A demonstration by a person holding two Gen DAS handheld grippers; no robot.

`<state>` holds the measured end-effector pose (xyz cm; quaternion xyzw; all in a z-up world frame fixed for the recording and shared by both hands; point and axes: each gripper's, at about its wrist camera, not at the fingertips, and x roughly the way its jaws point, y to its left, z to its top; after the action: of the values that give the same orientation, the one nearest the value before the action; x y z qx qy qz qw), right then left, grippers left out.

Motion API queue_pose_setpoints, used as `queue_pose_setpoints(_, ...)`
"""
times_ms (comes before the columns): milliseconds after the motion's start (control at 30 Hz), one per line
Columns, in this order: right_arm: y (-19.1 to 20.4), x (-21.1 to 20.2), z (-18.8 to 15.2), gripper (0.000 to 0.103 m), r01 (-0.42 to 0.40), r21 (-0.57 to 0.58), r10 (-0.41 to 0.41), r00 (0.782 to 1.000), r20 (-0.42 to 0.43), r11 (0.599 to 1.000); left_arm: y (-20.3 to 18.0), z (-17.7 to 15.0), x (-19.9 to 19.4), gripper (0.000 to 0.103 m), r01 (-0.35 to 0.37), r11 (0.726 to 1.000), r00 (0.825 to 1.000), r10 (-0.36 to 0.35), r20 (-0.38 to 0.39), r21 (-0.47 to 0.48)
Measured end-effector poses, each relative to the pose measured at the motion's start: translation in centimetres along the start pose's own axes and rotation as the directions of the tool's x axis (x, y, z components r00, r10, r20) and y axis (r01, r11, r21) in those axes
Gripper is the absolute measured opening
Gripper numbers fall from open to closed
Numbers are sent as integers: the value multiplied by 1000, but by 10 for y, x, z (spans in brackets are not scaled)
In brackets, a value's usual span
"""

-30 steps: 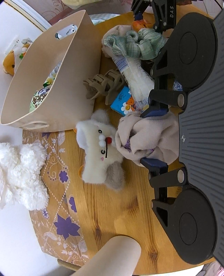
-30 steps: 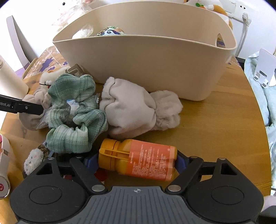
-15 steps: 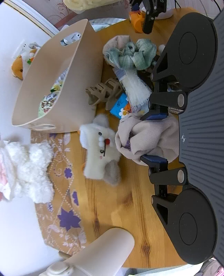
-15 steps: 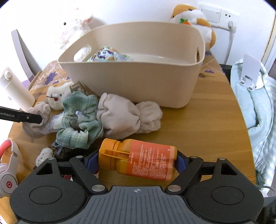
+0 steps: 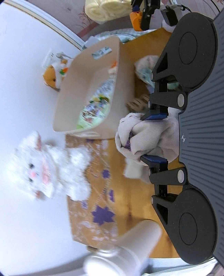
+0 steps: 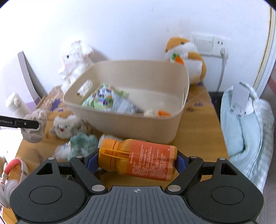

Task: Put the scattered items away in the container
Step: 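Carry the sock and bottle over the basket and open both tools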

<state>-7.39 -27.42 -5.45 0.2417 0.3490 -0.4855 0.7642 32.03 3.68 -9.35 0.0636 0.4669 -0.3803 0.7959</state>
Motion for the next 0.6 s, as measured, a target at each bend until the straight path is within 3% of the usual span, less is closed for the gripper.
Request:
queue_pose_setpoints(300, -18, -5, 48, 83, 26, -28, -24, 997, 79, 999, -48, 60, 1, 41, 33, 995, 995, -41, 87, 91)
queue_pose_setpoints(600, -27, 13, 90, 83, 58, -75, -48, 990, 129, 995, -89, 106, 25, 41, 10, 992, 990, -27, 137, 124)
